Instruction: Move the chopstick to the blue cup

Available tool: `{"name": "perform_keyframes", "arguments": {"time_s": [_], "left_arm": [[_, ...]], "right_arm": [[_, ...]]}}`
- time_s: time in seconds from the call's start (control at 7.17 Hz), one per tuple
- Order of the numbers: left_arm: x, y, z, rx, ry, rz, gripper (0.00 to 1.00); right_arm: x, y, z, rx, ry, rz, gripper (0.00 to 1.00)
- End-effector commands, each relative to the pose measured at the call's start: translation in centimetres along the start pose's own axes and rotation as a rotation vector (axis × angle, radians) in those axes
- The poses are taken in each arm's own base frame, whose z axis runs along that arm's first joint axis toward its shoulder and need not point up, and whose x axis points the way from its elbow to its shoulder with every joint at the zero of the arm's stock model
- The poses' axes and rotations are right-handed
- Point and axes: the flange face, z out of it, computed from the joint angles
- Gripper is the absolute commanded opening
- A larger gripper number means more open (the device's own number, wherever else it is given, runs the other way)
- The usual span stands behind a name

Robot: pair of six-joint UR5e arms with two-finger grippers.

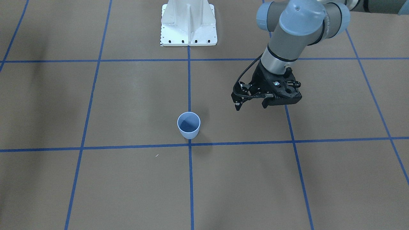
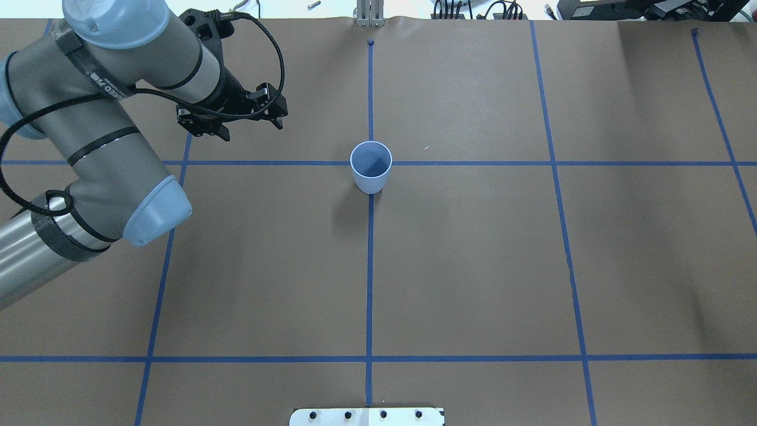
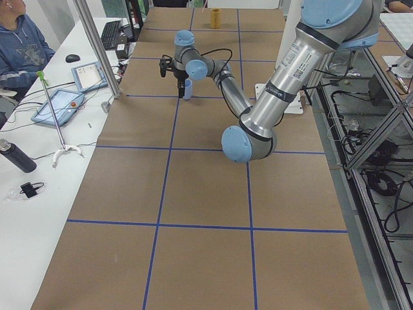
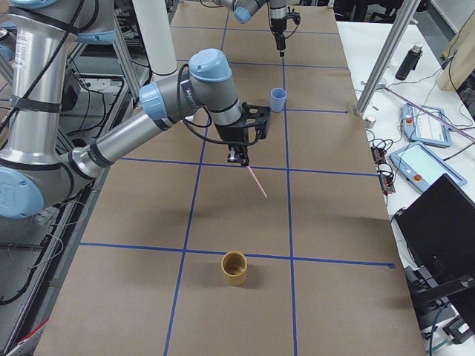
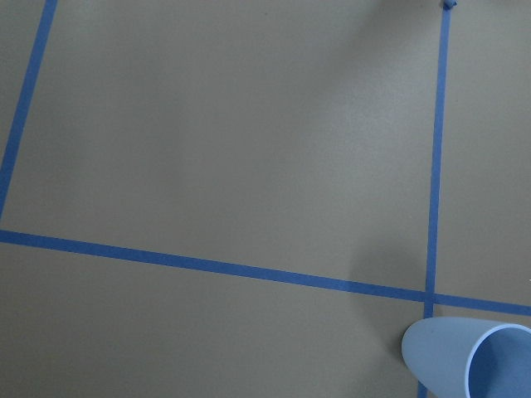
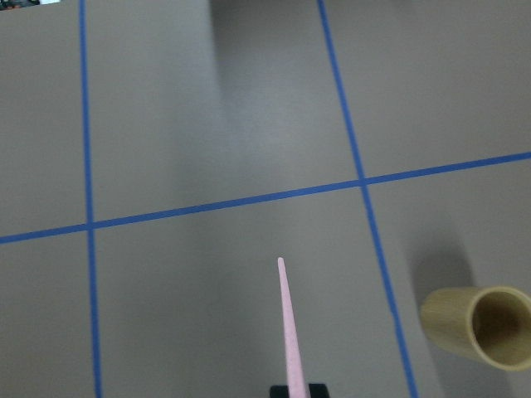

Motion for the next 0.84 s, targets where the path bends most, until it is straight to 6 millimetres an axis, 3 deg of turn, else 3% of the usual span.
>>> {"name": "perform_keyframes", "arguments": {"time_s": [0.0, 0.14, 0.28, 0.56, 0.7], "left_arm": [[-1.6, -0.6, 0.0, 0.004, -0.019, 0.054, 0.97], [-4.0, -1.9, 0.0, 0.013, -0.048, 0.125, 0.97], [-6.6, -3.3, 0.1, 0.022, -0.073, 0.15, 0.97], [-9.2, -5.0, -0.5, 0.019, -0.089, 0.163, 0.97], [-11.2, -5.8, -0.5, -0.01, -0.093, 0.191, 0.97]], "right_arm": [[-17.3, -2.8, 1.5, -0.08, -0.112, 0.068, 0.0], [-26.2, -3.5, 1.1, -0.137, -0.134, 0.111, 0.0], [-34.1, -1.8, 2.7, -0.213, -0.146, 0.123, 0.0], [-46.3, -1.0, 2.0, -0.286, -0.192, 0.183, 0.0], [-49.8, -2.1, 2.9, -0.295, -0.22, 0.209, 0.0]]}}
